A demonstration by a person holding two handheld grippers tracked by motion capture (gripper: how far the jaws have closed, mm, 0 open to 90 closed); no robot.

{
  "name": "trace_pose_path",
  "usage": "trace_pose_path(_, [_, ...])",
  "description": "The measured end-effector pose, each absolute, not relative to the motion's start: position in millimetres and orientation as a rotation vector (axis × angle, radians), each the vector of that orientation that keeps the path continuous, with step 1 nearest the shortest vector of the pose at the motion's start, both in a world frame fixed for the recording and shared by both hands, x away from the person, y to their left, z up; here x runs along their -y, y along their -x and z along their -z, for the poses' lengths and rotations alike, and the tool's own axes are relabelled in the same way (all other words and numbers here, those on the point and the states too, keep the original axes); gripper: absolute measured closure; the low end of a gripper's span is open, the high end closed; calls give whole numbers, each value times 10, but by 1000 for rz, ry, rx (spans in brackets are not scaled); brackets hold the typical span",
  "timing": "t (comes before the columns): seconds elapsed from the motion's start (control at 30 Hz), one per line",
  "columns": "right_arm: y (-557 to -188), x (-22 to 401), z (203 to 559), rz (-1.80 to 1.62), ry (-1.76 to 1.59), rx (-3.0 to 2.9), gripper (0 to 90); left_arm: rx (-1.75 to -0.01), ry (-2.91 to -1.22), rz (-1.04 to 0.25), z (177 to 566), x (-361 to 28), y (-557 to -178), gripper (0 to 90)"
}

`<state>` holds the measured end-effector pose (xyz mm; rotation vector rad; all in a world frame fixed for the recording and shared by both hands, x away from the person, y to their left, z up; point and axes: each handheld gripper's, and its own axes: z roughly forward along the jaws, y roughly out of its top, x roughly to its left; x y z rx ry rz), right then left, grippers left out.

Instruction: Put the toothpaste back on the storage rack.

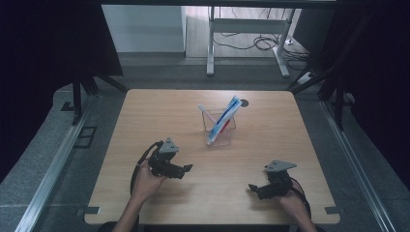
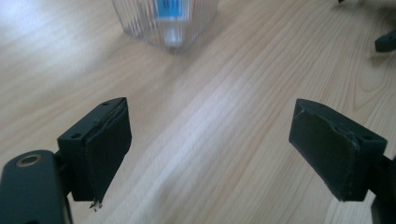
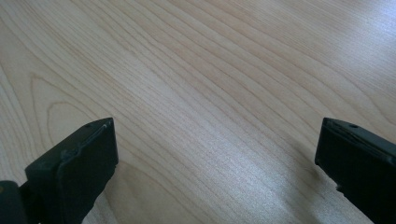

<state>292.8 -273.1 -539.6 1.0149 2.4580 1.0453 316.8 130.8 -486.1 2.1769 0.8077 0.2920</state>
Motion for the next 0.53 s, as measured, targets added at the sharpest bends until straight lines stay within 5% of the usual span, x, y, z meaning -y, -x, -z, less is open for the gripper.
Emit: trace_pose_path(0.53, [-2929, 2724, 5411, -1026, -1009, -2474, 0, -906, -2263, -282, 5302, -1424, -3104, 133])
